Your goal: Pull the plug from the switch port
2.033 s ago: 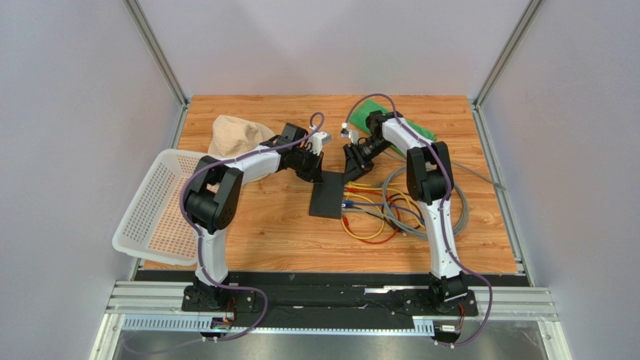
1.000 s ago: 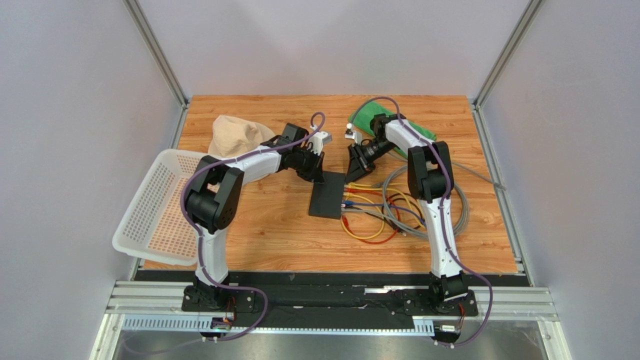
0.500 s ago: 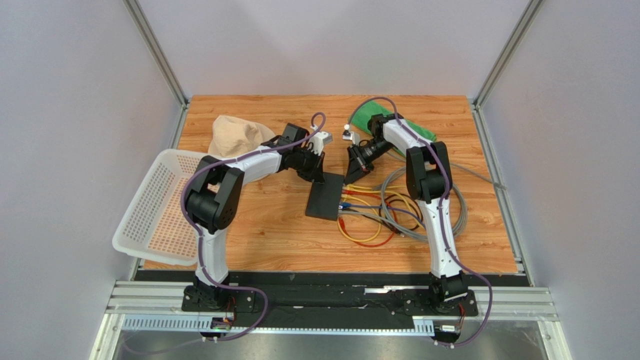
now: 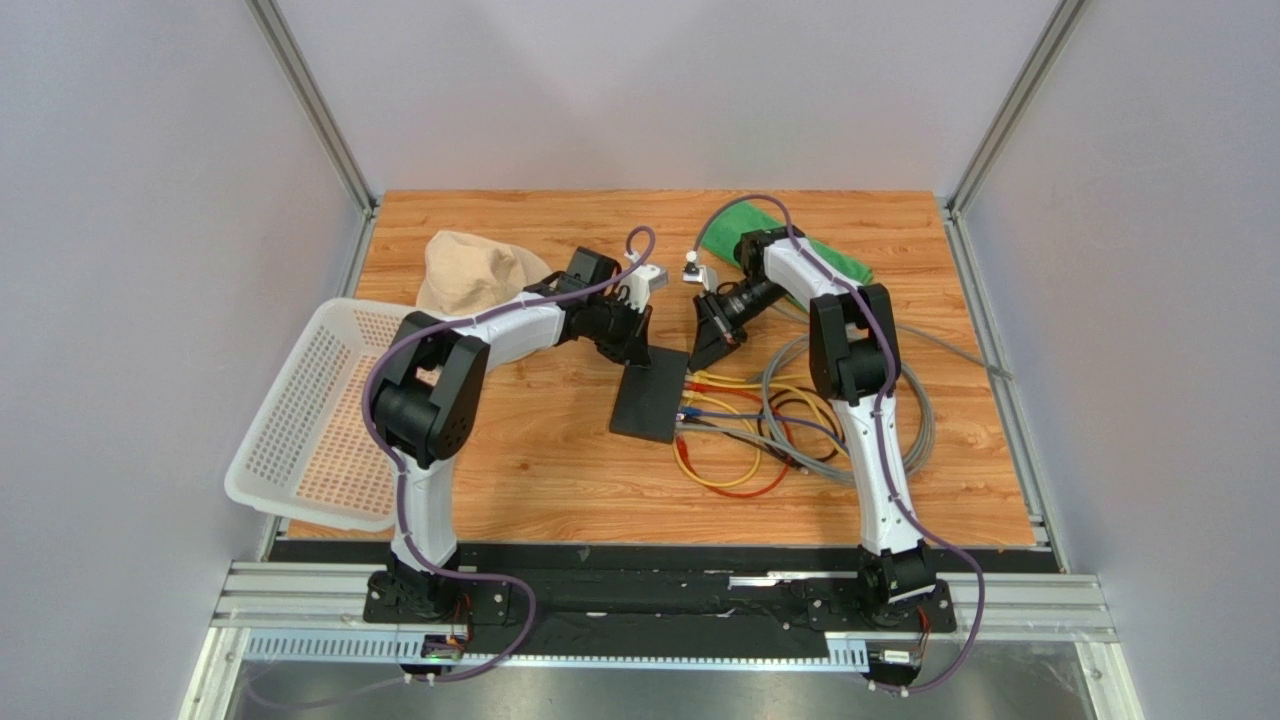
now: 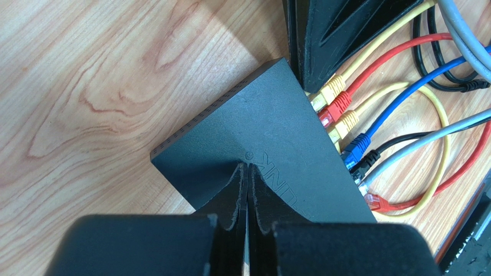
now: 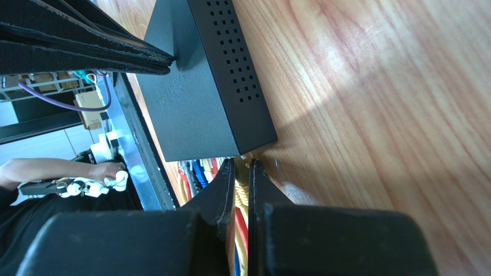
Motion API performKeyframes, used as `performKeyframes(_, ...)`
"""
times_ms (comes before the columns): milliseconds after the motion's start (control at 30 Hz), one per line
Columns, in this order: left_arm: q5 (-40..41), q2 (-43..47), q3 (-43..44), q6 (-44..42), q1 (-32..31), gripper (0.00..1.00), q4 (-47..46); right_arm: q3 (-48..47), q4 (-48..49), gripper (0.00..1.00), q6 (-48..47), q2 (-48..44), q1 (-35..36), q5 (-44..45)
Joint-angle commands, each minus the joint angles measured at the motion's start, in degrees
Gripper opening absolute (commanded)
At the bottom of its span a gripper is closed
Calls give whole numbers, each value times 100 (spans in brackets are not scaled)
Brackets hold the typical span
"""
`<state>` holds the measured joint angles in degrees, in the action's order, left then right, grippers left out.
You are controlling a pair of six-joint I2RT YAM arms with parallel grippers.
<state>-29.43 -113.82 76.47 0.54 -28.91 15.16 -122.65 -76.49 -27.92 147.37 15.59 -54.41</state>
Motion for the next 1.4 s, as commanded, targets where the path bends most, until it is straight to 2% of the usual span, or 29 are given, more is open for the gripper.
performKeyframes(0,254,-149,-18,-264,-98,0,172,-92,-956,0,-310,416,84,634)
performKeyframes(100,271,-132,-44,-273,-106,0,163,161,-754,0,-153,258,67,476)
performKeyframes(167,271,-114,-44,-291,-115,0,163,801,-10,0,406,-207,-12,91)
performKeyframes(200,271,-123,-35,-300,-115,0,172,1422,646,0,584,-400,-21,63)
performKeyframes(300,254,-114,-44,-317,-133,0,172,1841,1170,0,789,-832,-30,246)
performKeyframes(467,245,-123,-9,-361,-159,0,198,990,557,0,692,-253,-109,353)
performKeyframes(600,236,-97,-9,-396,-159,0,216,830,495,0,780,-103,-180,291)
performKeyframes(733,-219,114,96,-616,-159,1,478,901,512,0,762,-138,-180,273)
performKeyframes(800,-387,403,175,-642,-159,10,637,962,521,0,744,-138,-180,291)
performKeyframes(833,-318,518,184,-521,-159,26,768,980,538,0,736,-156,-180,300)
performKeyframes(933,164,966,36,-309,-159,51,901,971,556,0,744,-156,-180,282)
performKeyframes(1000,323,1221,-183,-317,-159,56,927,927,565,0,762,-147,-180,282)
performKeyframes(1100,692,1319,-395,-317,-159,57,936,883,574,0,806,-112,-171,308)
performKeyframes(1367,622,431,105,-432,-159,54,1297,865,609,0,867,-147,-171,344)
